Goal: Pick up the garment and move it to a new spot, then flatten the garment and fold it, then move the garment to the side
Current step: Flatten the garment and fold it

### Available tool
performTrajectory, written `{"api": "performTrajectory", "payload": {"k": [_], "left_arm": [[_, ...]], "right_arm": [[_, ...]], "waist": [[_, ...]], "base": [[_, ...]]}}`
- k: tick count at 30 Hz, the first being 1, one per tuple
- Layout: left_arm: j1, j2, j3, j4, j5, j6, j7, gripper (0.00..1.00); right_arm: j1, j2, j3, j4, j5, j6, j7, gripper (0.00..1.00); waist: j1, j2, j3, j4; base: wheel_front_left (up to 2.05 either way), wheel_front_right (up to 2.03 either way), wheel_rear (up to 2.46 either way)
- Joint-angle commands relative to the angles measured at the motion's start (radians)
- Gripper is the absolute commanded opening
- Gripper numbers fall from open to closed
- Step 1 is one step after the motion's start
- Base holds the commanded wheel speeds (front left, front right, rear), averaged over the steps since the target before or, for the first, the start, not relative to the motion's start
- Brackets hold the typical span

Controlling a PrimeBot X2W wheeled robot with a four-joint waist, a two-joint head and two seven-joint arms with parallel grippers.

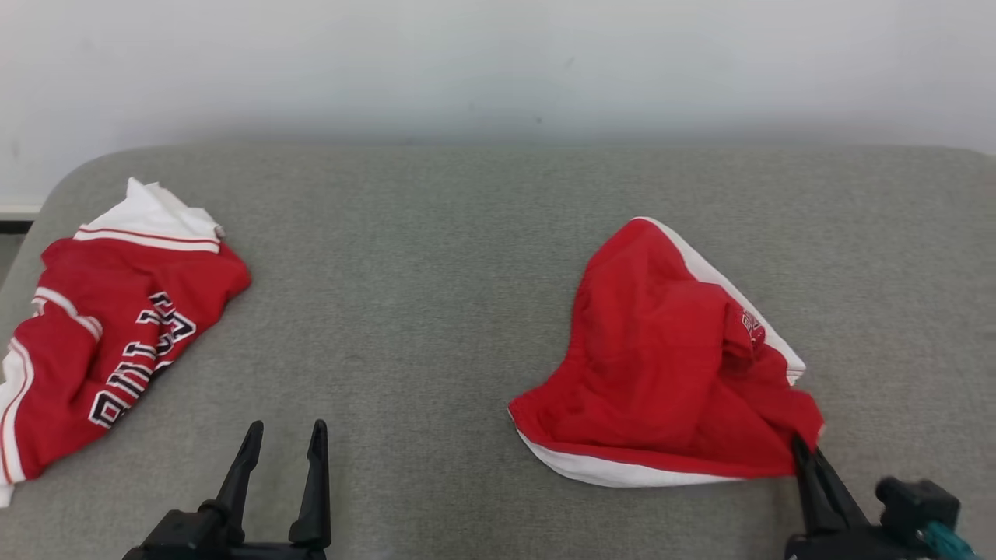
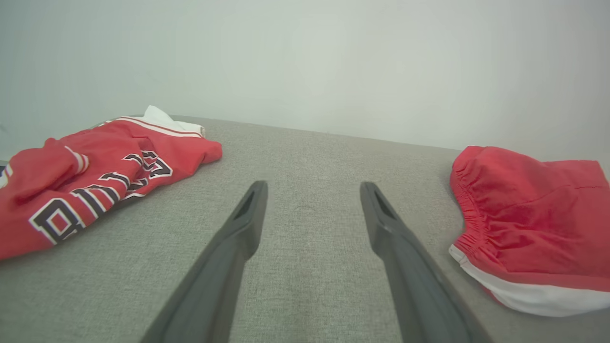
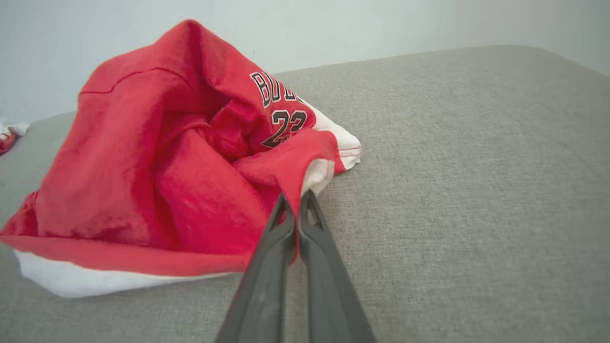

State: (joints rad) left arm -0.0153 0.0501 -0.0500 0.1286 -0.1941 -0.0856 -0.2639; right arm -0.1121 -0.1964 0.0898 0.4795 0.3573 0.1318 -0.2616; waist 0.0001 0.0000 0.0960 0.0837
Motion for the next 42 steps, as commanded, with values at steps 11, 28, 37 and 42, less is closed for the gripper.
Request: {"api": "performTrajectory", "payload": {"k": [11, 28, 37, 42], "left_arm": [[0.018, 0.001, 0.016, -0.008, -0.004, 0.011, -0.001, 1.00], [0.045, 0.001, 0.038, -0.011, 0.016, 0.006, -0.001, 1.00], [0.031, 0.000, 0.054, -0.003, 0.037, -0.008, -0.001, 1.00], [-0.039, 0.001, 0.014, 0.016, 0.060, -0.028, -0.001, 1.00]], "right_arm": [[0.114, 0.053, -0.104, -0.068, -0.033, -0.002, -0.003, 1.00], [0.118, 0.051, -0.082, -0.349, -0.140, -0.002, -0.003, 1.00], [0.141, 0.066, -0.060, -0.373, -0.147, -0.002, -0.003, 1.00], [0.120, 0.056, -0.050, -0.368, -0.137, -0.002, -0.003, 1.00]], "waist": [[-0.0001, 0.0000, 0.001, -0.064], [-0.0001, 0.0000, -0.060, -0.059], [-0.0001, 0.0000, -0.068, -0.067], [-0.0001, 0.0000, -0.055, -0.099]], "base": [[0.00, 0.00, 0.00], [0.00, 0.00, 0.00], [0.00, 0.00, 0.00], [0.00, 0.00, 0.00]]}}
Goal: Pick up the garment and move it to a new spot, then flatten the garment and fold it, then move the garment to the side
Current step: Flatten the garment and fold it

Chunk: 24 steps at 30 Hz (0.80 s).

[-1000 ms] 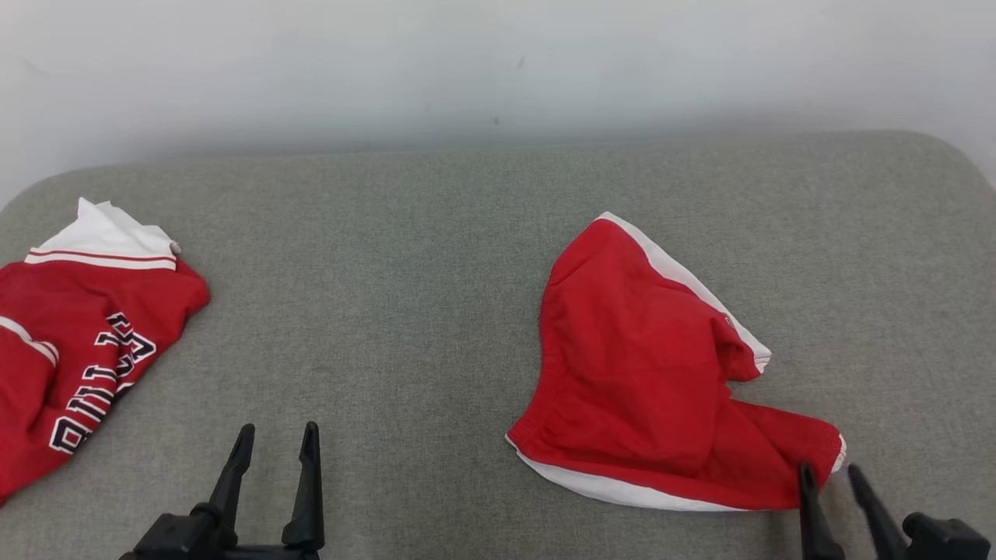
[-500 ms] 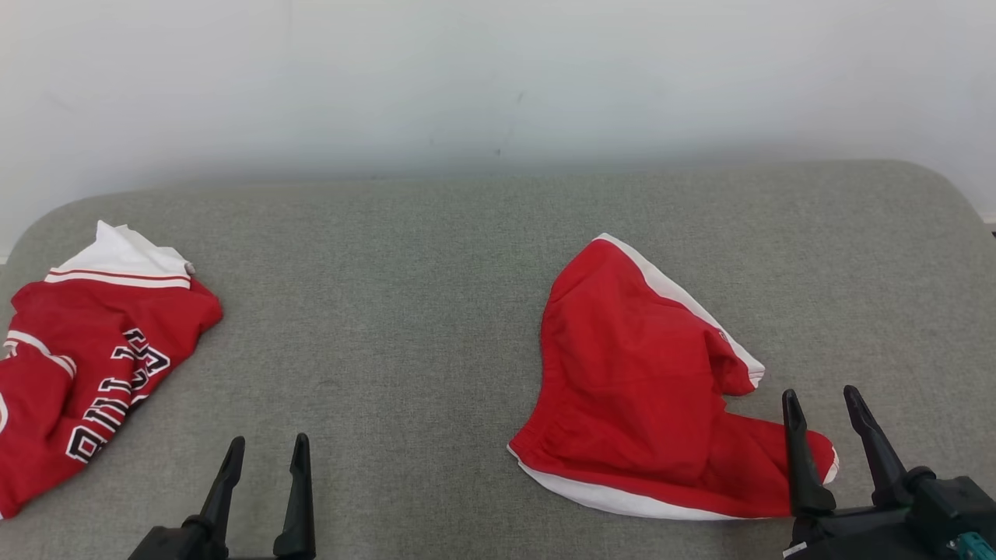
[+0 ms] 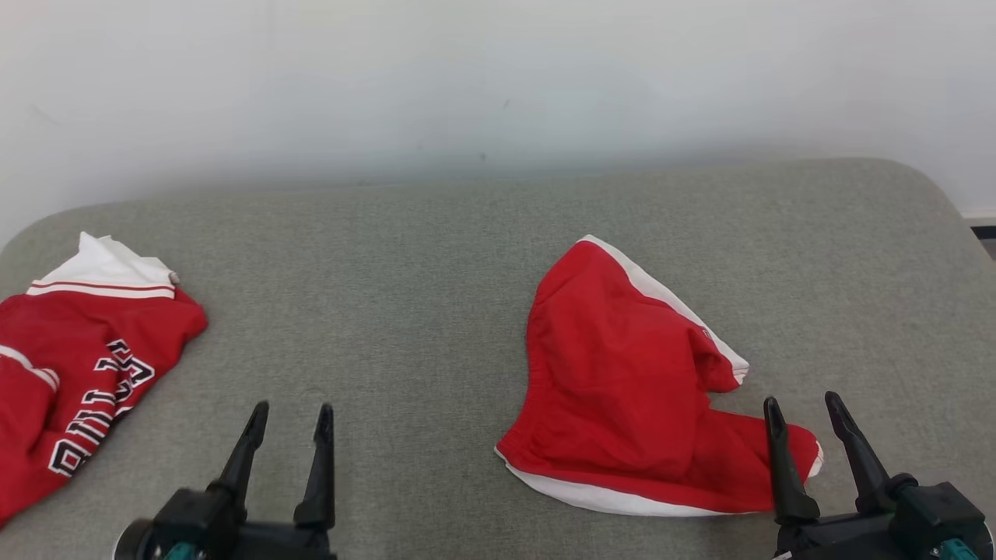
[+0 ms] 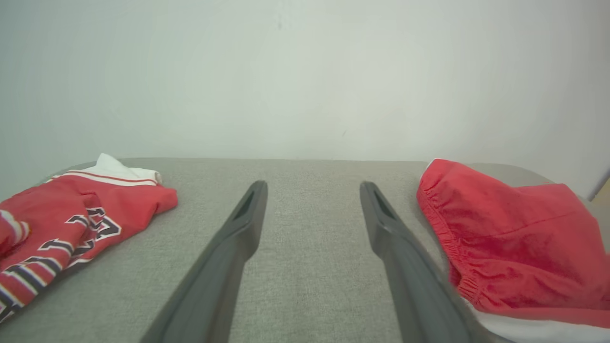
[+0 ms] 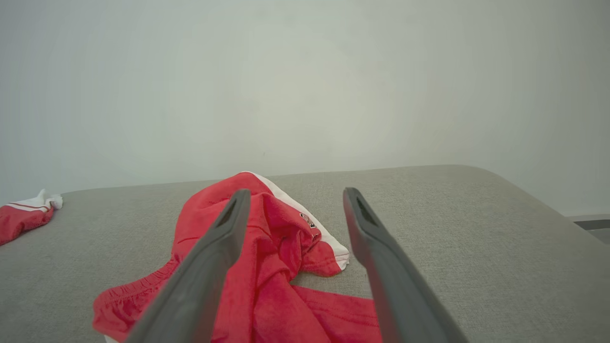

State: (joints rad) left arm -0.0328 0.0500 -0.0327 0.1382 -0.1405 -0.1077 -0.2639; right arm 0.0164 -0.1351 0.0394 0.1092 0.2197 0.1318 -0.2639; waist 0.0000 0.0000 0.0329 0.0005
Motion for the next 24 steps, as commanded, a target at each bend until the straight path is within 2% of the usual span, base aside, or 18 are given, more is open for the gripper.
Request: {"api": "performTrajectory", "payload": {"k": [1, 9, 13, 24], "left_arm": [[-0.043, 0.001, -0.013, 0.015, 0.007, -0.007, -0.001, 1.00], [-0.197, 0.023, -0.138, 0.127, 0.000, -0.021, -0.001, 1.00], [-0.277, 0.054, -0.253, 0.219, -0.037, -0.022, 0.005, 1.00], [-0.369, 0.138, -0.509, 0.396, -0.190, -0.022, 0.130, 1.00]], "right_arm": [[-0.012, -0.006, 0.004, 0.003, 0.003, -0.002, -0.001, 1.00], [-0.025, -0.004, 0.012, 0.016, 0.007, -0.002, -0.001, 1.00], [-0.036, -0.002, 0.009, 0.019, 0.010, -0.002, -0.001, 1.00], [-0.052, 0.003, -0.008, 0.020, 0.016, -0.002, -0.001, 1.00]], "waist": [[0.0000, 0.0000, 0.012, -0.023], [0.0000, 0.0000, 0.045, -0.086], [0.0000, 0.0000, 0.068, -0.125], [0.0000, 0.0000, 0.117, -0.196]], "base": [[0.00, 0.00, 0.00], [0.00, 0.00, 0.00], [0.00, 0.00, 0.00], [0.00, 0.00, 0.00]]}}
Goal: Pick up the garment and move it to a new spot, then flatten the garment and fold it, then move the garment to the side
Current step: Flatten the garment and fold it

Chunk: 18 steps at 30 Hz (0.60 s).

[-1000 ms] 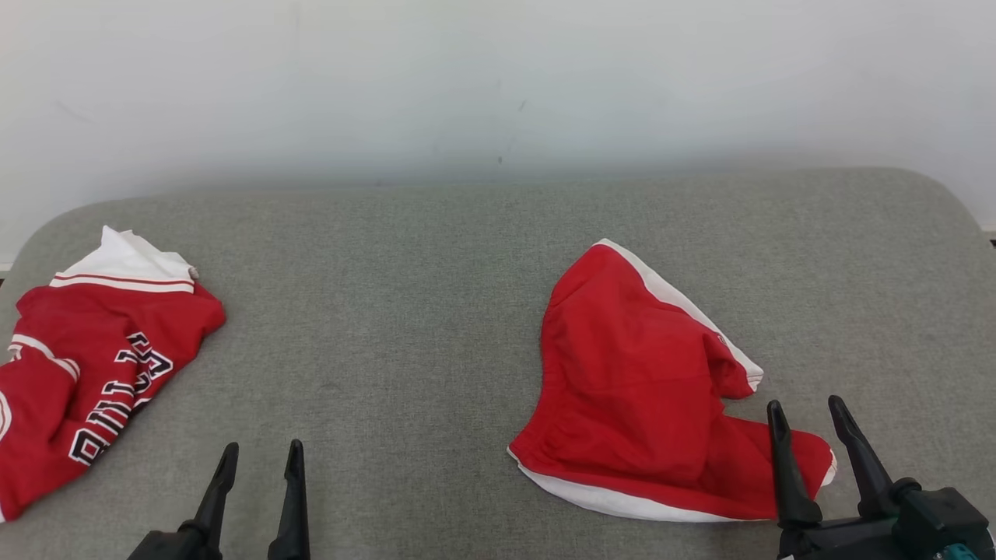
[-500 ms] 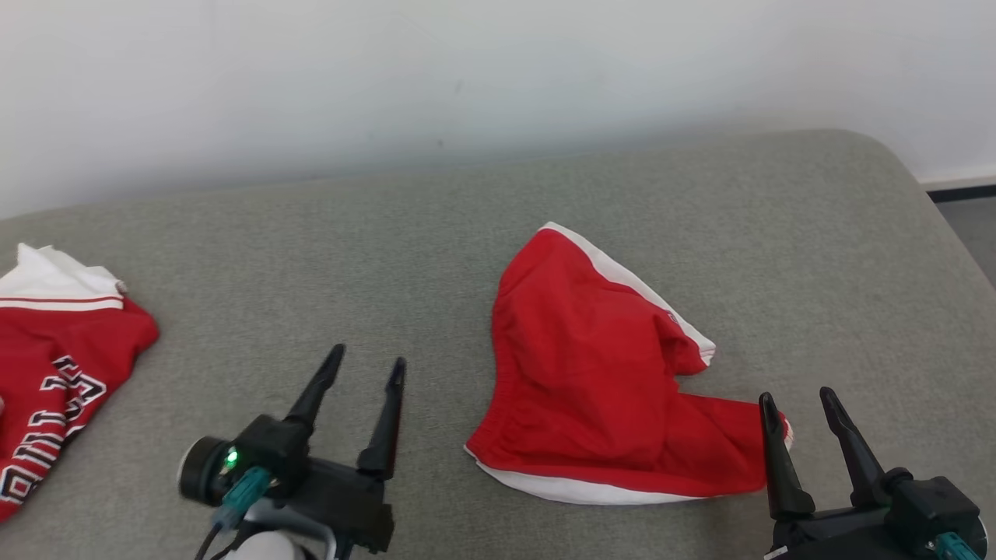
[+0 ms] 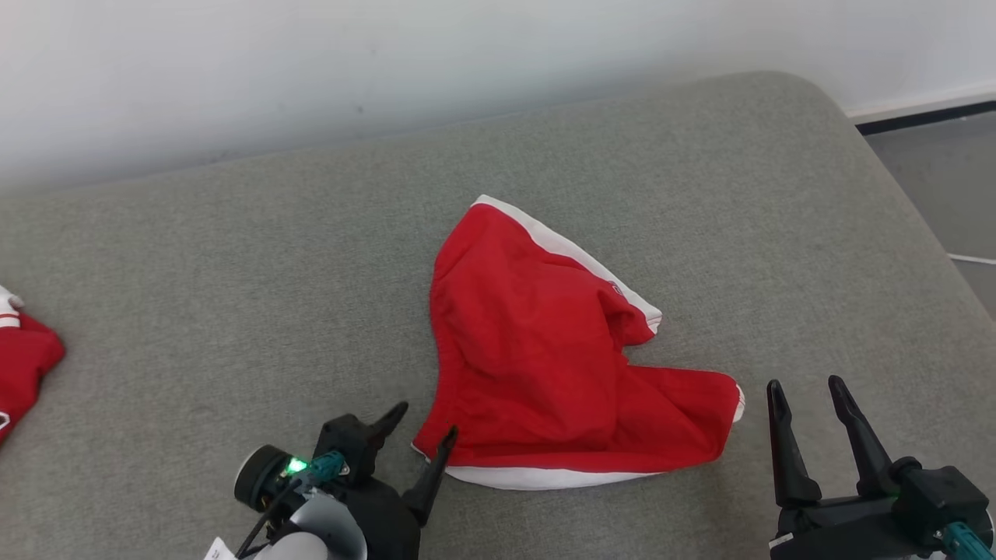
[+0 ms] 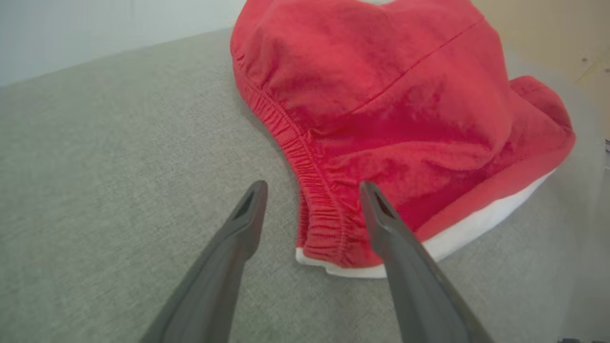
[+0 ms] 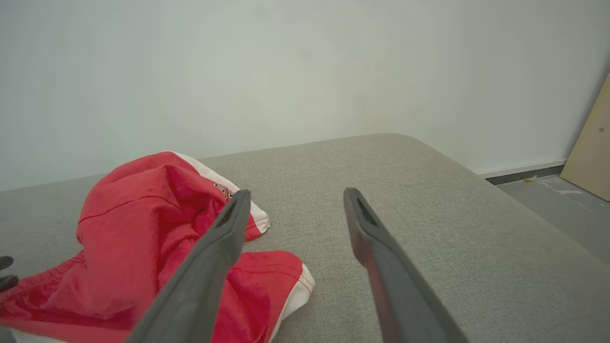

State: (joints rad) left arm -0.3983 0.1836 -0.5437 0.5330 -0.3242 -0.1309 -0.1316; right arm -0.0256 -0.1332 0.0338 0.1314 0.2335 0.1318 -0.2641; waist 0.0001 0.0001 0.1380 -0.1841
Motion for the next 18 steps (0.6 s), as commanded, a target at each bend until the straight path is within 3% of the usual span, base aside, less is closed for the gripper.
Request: {"api": "performTrajectory", "payload": {"k": [1, 6, 7, 8, 18], "left_arm": [[-0.005, 0.014, -0.012, 0.006, -0.016, 0.002, 0.006, 1.00], [-0.012, 0.035, -0.058, 0.031, -0.070, 0.002, 0.047, 0.98], [-0.016, 0.036, -0.066, 0.033, -0.075, 0.002, 0.047, 0.45], [-0.021, 0.036, -0.072, 0.033, -0.080, 0.002, 0.041, 0.00], [-0.029, 0.031, -0.045, 0.043, -0.121, 0.027, -0.047, 0.00]], "right_arm": [[-0.010, 0.001, -0.003, -0.002, 0.003, -0.002, -0.001, 1.00], [-0.012, 0.002, -0.008, -0.006, 0.003, -0.002, -0.001, 1.00], [-0.012, 0.003, -0.009, -0.006, 0.003, -0.002, -0.001, 1.00], [-0.012, 0.004, -0.011, -0.007, 0.002, -0.002, -0.001, 1.00], [0.009, 0.004, -0.027, -0.012, -0.002, -0.002, -0.001, 1.00]], "waist": [[-0.0001, -0.0001, 0.015, -0.014], [-0.0001, -0.0001, 0.024, -0.022], [-0.0001, -0.0001, 0.025, -0.022], [-0.0001, -0.0001, 0.026, -0.021], [-0.0001, -0.0001, 0.011, 0.039]], "base": [[0.00, 0.00, 0.00], [0.00, 0.00, 0.00], [0.00, 0.00, 0.00], [0.00, 0.00, 0.00], [0.00, 0.00, 0.00]]}}
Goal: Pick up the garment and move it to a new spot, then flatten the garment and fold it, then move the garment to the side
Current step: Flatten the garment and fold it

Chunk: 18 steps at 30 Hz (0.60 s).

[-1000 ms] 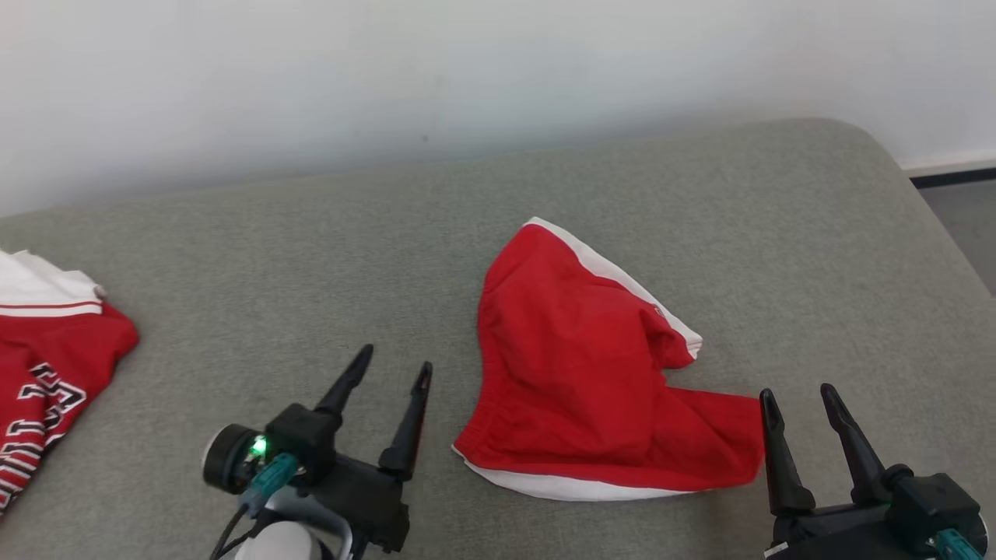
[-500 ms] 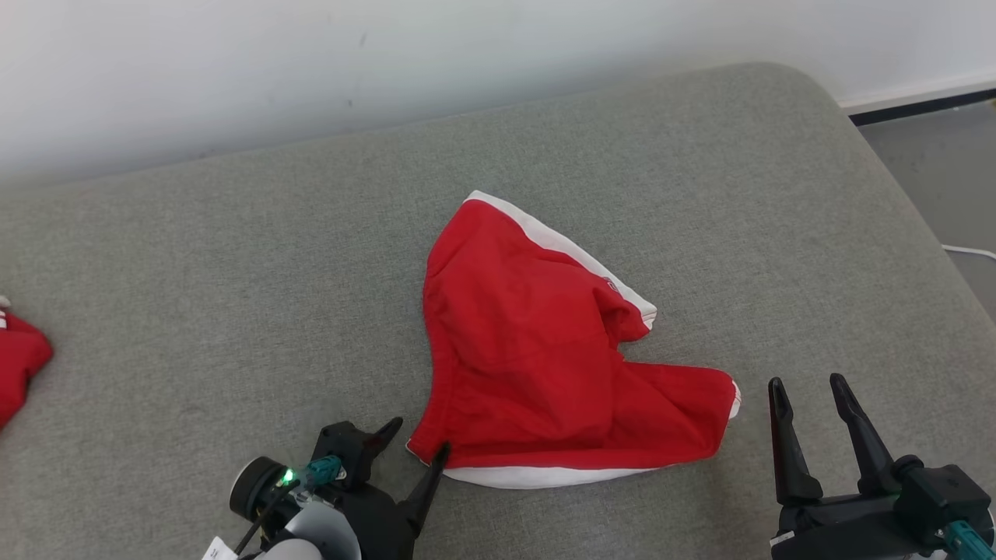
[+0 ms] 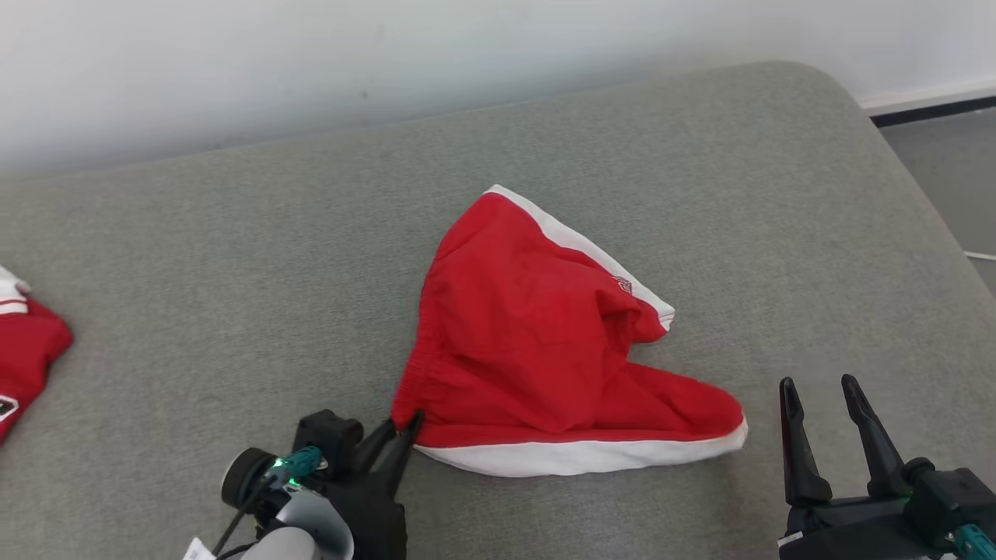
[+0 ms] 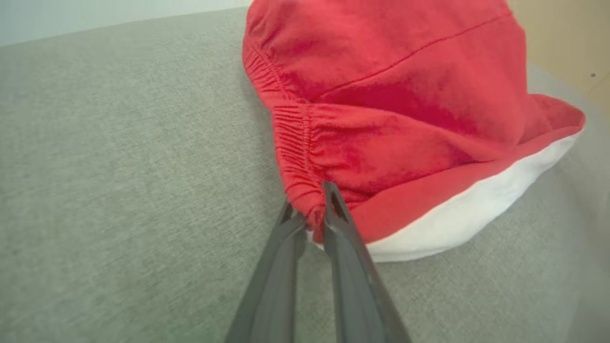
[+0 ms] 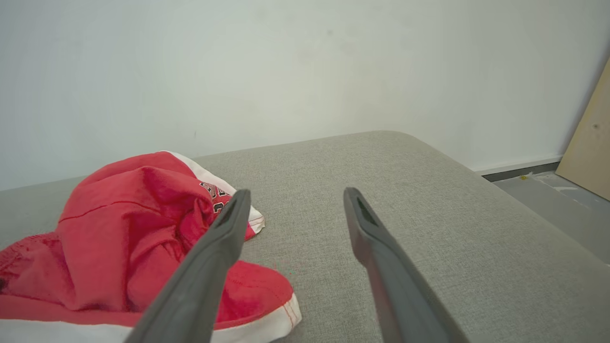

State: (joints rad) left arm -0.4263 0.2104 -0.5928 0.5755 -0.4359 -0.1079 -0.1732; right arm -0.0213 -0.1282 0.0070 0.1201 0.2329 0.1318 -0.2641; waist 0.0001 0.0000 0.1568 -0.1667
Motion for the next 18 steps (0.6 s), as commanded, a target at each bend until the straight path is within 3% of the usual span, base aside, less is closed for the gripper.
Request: {"api": "performTrajectory", "payload": {"k": [1, 9, 18], "left_arm": [[0.007, 0.006, 0.011, -0.002, -0.014, 0.009, -0.012, 0.00], [0.106, 0.039, 0.073, -0.028, -0.059, 0.066, -0.052, 0.00], [0.236, 0.055, 0.124, -0.080, -0.109, 0.118, -0.071, 0.00]], "right_arm": [[0.007, -0.002, -0.002, 0.001, 0.000, -0.002, -0.001, 1.00], [0.016, -0.010, -0.002, 0.014, -0.003, -0.002, -0.001, 1.00], [0.021, -0.012, -0.009, 0.028, -0.007, -0.002, -0.001, 1.00]], "waist": [[-0.0001, 0.0000, -0.011, 0.034], [-0.0001, 0.0000, -0.031, 0.128], [-0.0001, 0.0000, -0.044, 0.168]], "base": [[0.00, 0.00, 0.00], [0.00, 0.00, 0.00], [0.00, 0.00, 0.00]]}}
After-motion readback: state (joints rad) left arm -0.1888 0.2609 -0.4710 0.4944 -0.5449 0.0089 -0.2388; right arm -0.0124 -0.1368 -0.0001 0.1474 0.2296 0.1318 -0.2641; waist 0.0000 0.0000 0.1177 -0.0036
